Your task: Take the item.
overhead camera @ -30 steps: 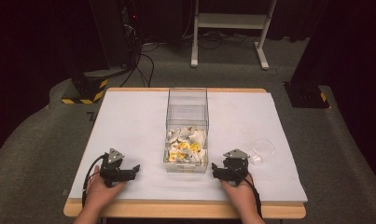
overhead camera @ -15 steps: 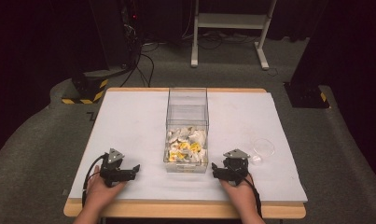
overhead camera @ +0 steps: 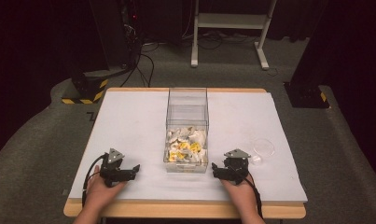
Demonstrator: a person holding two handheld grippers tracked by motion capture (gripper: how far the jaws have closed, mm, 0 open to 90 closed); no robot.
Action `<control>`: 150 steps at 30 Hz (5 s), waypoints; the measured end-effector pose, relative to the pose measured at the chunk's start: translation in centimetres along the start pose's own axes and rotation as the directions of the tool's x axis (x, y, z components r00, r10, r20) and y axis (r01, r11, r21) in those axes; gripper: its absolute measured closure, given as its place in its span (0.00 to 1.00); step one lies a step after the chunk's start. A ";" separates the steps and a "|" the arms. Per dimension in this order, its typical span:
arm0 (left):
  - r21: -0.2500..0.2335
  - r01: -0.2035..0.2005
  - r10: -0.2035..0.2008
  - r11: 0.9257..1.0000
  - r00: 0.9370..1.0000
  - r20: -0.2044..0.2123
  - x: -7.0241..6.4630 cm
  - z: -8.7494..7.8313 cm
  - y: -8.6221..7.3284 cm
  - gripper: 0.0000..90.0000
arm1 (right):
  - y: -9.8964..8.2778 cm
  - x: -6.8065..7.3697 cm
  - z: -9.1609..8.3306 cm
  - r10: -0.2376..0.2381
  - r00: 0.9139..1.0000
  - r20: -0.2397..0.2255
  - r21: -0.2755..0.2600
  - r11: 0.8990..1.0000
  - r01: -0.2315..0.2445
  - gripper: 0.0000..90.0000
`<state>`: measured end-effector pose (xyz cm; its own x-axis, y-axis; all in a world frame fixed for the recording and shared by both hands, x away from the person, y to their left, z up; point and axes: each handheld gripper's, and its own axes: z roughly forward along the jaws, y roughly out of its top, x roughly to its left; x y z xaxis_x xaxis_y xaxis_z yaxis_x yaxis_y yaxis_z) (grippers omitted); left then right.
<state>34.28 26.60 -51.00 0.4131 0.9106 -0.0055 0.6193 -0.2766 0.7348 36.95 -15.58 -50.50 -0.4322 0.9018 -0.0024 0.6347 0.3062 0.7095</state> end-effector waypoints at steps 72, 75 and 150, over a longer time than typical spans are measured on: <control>0.001 0.002 -0.002 1.000 1.000 0.001 0.0 0.0 0.0 0.14 | 1.4 -0.3 -4.6 -0.047 0.997 -0.060 -0.253 0.967 0.031 0.18; 0.000 0.002 -0.002 1.000 1.000 0.000 0.0 0.0 0.0 0.14 | 1.6 -0.1 -5.0 -0.051 0.997 -0.060 -0.264 0.964 0.033 0.18; 0.000 0.000 0.000 1.000 1.000 0.000 0.0 0.0 0.0 0.14 | 7.2 5.5 -4.6 -0.211 0.959 -0.190 -0.304 0.941 0.147 0.36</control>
<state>34.28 26.60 -50.99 0.4126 0.9109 -0.0055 0.6195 -0.2762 0.7348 36.18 -9.79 -42.18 -0.6700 0.7422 -0.0176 0.3399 0.3277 0.8815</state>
